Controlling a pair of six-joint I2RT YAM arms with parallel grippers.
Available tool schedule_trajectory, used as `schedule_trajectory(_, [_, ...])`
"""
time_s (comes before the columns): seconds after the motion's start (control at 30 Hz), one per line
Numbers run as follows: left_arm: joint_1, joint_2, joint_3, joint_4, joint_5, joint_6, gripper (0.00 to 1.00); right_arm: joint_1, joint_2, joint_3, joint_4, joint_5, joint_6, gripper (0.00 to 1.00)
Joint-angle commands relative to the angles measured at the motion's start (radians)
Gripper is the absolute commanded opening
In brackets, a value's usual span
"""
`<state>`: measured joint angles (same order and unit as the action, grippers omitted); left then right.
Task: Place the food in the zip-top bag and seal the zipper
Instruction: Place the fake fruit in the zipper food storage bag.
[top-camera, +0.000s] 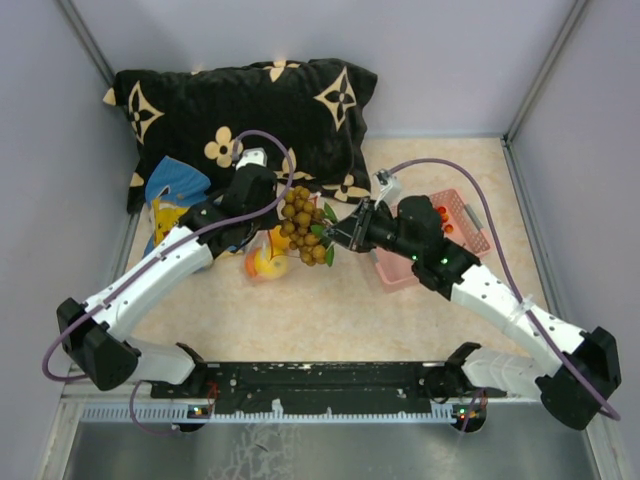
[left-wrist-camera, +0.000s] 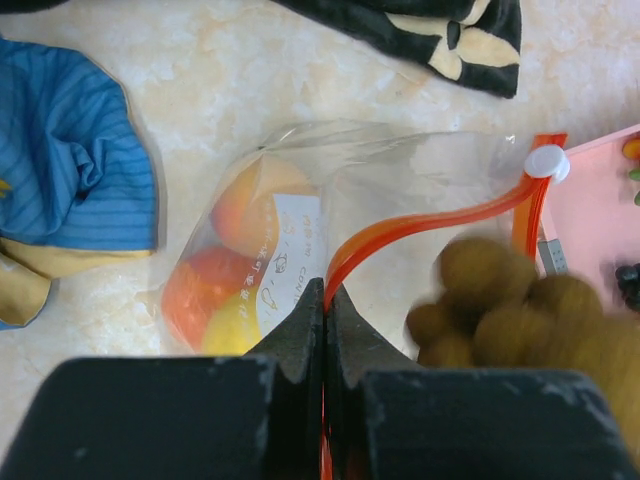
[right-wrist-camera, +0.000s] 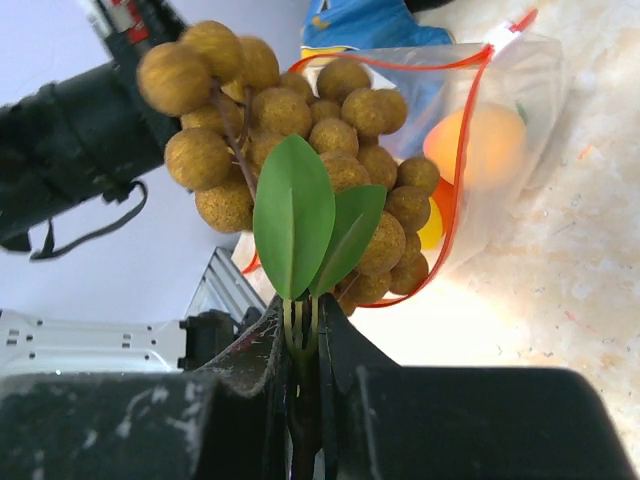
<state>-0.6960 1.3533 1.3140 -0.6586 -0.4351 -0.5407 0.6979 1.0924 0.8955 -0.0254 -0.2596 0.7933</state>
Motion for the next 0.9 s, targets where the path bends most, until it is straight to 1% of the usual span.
schedule_trajectory(0.0, [0.027,0.01,-0.011,0.012,0.056,-0.022,0.0,0.006,-0.077,-0.056,0.164,-0.063,-0.074,0.0])
schedule_trajectory(0.07, [0.033,0.012,-0.009,0.012,0.071,-0.022,0.0,0.006,-0.093,-0.088,0.226,-0.055,-0.079,0.0])
schedule_trajectory(0.17, [0.04,0.008,-0.007,0.01,0.086,-0.023,0.0,0.006,-0.089,-0.097,0.234,-0.054,-0.1,0.0])
schedule_trajectory(0.27, [0.043,-0.002,-0.009,0.019,0.094,-0.023,0.0,0.006,-0.045,-0.055,0.141,-0.034,-0.096,0.0])
schedule_trajectory(0.33, [0.042,-0.015,-0.025,0.039,0.1,-0.011,0.0,0.006,0.006,-0.015,0.078,-0.062,-0.087,0.0])
schedule_trajectory(0.47, [0.042,-0.04,-0.062,0.081,0.106,0.035,0.0,0.006,0.067,0.037,-0.025,-0.071,0.008,0.0])
schedule_trajectory(0.6, [0.042,-0.08,-0.117,0.146,0.106,0.106,0.0,0.006,0.113,0.094,-0.119,-0.132,0.071,0.0])
schedule_trajectory(0.73, [0.042,-0.105,-0.162,0.189,0.101,0.141,0.0,0.005,0.141,0.147,-0.178,-0.198,0.058,0.0])
schedule_trajectory(0.87, [0.041,-0.089,-0.163,0.184,0.099,0.15,0.0,0.005,0.146,0.18,-0.204,-0.251,-0.006,0.0])
